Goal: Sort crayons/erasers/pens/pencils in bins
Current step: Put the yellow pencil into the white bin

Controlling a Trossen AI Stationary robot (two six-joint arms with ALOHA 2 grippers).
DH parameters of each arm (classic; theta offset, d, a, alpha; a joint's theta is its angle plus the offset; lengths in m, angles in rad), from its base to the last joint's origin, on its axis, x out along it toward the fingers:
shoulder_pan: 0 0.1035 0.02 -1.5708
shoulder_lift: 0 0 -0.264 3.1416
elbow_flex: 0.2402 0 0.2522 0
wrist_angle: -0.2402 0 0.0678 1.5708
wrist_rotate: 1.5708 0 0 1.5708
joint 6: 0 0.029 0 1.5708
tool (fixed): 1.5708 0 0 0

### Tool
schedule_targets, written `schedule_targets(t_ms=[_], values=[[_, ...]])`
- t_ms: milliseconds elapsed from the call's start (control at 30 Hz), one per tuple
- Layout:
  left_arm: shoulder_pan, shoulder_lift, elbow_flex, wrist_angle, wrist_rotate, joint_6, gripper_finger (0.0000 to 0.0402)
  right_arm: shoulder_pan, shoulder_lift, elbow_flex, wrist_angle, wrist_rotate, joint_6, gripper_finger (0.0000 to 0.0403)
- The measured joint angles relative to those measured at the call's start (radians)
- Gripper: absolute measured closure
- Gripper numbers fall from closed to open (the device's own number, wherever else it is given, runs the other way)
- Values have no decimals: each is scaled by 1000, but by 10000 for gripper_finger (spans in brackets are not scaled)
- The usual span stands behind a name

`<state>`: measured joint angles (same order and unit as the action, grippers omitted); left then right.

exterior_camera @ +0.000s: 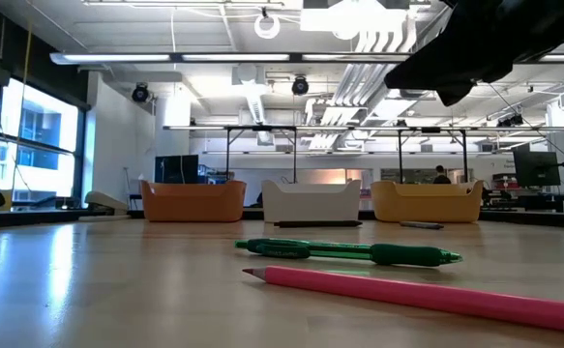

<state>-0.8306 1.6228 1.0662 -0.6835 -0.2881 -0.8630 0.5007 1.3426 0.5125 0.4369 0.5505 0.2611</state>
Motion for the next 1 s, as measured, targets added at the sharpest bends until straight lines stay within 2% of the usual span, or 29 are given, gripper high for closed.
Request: schedule_targets(t_ms=[133,300,433,633,1000], values=[[-9,69,19,1,65,-51,310,0,0,0,0,0,0,402],[-6,143,19,-6,60,-69,284,0,0,0,-1,0,0,402],[6,181,15,-6,60,-69,280,0,0,0,-1,0,-9,402],[21,206,15,-4,45,-69,291,0,0,0,0,0,-9,402],[32,248,17,28,89,-16,344,0,-1,0,1,0,-8,402]])
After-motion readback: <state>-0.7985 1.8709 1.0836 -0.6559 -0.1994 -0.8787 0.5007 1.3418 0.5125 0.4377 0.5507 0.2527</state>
